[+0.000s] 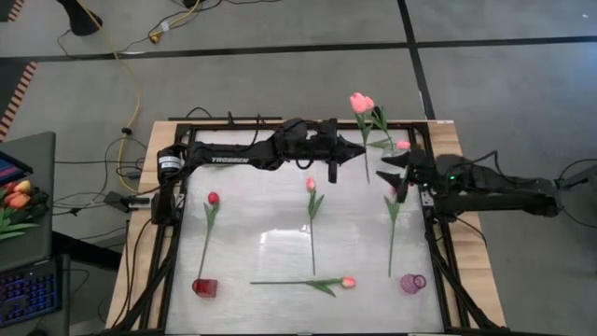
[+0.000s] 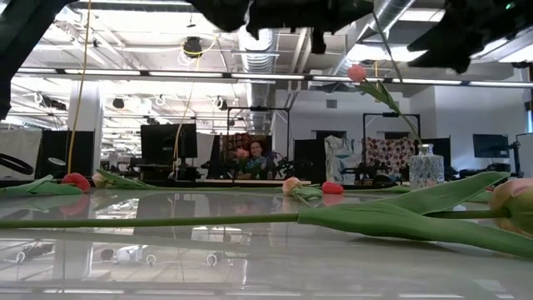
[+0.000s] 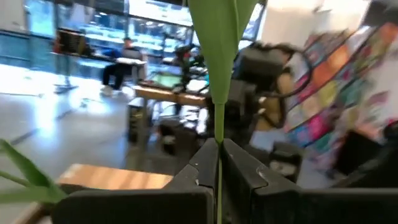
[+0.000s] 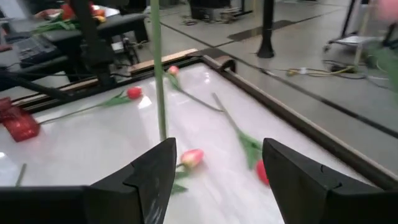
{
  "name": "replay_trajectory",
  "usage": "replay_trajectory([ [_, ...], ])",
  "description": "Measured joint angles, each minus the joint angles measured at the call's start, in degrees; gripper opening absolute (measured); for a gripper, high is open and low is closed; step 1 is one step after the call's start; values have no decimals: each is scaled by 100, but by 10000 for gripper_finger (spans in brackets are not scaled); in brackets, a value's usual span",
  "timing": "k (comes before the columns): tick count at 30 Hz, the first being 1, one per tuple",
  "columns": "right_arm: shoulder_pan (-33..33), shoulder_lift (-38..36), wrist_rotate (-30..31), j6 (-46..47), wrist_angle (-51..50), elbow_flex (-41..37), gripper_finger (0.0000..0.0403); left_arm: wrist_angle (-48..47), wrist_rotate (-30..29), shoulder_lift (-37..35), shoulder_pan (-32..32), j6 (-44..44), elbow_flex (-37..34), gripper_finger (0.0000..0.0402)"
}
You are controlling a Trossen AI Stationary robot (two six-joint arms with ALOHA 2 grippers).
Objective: Sort flowers into vase by color
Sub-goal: Put the pink flower in the transparent vase
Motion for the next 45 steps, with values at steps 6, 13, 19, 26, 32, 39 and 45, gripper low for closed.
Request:
replay_trajectory([
  [6, -4, -141, 672, 13, -1145, 752, 265, -1050, -10, 921, 66, 549, 1744, 0],
  [13, -1, -150, 1247, 210, -2354, 1452, 265, -1311, -21, 2218, 72, 578, 3540, 0],
  [19, -2, -150, 1370, 534, -3093, 1821, 265, -1304, -666, 2857, 100, 946, 4176, 0],
  [26, -2, -150, 1376, 602, -3439, 1982, 265, -877, -937, 3223, 239, 1075, 4166, 0],
  [32, -2, -150, 1371, 603, -3452, 1982, 265, -744, -1074, 3207, 249, 1621, 4173, 0],
  [39, -4, -148, 1371, 611, -3436, 1982, 265, -450, -1070, 3456, 249, 1578, 4162, 0],
  [45, -7, -146, 1374, 656, -3432, 1982, 265, -404, -1186, 3508, 247, 1539, 4166, 0],
])
